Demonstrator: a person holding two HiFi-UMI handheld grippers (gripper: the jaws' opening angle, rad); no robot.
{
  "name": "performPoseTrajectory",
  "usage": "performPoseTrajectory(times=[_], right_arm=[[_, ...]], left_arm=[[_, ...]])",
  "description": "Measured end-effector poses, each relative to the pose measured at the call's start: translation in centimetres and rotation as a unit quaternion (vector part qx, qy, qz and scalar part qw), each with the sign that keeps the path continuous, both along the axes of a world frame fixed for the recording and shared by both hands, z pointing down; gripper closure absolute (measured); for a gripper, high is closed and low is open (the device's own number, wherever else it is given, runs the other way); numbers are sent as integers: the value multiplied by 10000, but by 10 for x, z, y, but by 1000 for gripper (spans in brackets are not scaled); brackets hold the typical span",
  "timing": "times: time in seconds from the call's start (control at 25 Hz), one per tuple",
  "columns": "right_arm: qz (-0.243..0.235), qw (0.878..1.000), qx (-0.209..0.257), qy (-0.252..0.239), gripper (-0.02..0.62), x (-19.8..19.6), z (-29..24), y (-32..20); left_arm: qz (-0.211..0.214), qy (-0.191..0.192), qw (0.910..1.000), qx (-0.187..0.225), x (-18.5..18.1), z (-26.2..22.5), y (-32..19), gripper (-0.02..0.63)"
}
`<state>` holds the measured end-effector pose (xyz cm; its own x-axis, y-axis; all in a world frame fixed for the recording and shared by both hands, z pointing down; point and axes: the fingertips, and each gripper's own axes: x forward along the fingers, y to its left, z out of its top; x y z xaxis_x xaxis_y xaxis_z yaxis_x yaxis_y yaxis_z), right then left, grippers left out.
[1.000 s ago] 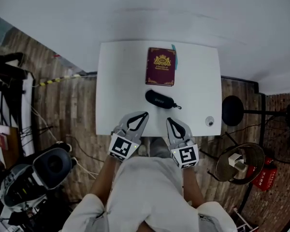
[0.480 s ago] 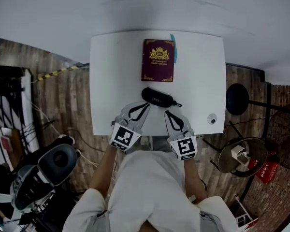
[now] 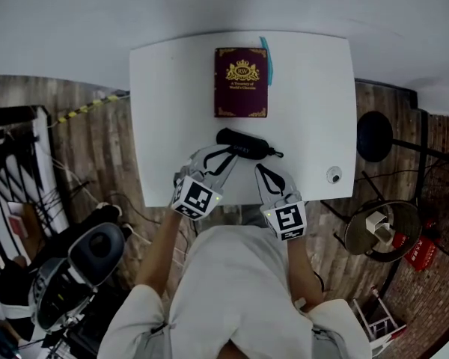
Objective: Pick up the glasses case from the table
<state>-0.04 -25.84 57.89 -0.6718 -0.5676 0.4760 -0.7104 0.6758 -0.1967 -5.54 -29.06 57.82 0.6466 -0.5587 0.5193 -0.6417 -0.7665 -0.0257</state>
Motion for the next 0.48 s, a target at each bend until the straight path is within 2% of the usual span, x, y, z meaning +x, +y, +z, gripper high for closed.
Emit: performPoseTrajectory(times=[0.24,0.48], right_arm=[[87,9998,-151,-28,591,0,9,1],[172,9996,-236,-17,591,3,16,4]], left_arm=[[540,-504,9972,-87,4,19,-4,447],[1153,-1067,9874,-166,14,46,-4,354]])
